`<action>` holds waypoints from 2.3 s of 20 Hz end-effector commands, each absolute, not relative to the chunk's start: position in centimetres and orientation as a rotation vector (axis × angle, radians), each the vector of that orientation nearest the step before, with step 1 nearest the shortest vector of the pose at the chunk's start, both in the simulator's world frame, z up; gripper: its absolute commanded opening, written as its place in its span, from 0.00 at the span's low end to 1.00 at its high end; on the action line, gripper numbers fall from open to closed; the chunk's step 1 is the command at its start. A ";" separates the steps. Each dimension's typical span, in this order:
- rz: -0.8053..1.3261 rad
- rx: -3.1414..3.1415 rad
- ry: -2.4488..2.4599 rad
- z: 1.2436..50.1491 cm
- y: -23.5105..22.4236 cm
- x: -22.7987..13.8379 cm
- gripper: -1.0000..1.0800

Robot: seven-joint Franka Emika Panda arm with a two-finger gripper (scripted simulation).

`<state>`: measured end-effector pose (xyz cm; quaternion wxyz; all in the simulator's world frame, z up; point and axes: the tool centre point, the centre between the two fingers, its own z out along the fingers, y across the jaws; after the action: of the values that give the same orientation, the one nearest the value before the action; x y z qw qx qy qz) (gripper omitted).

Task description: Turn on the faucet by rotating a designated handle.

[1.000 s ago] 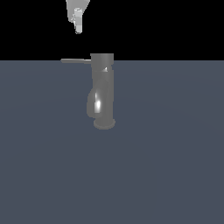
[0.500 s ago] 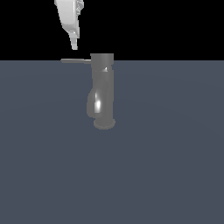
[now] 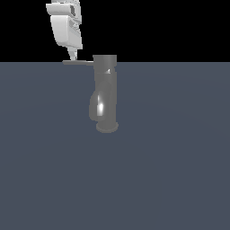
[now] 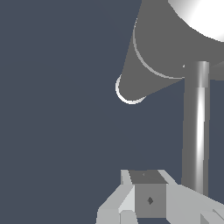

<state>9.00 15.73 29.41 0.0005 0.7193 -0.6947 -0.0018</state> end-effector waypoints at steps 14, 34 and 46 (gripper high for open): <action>-0.001 2.213 -2.229 28.4 16.3 8.9 0.00; 0.000 2.213 -2.230 28.4 16.0 3.6 0.00; 0.000 2.212 -2.231 28.4 15.7 0.0 0.00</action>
<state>0.72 15.62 28.41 -0.0017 0.7031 -0.7111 0.0010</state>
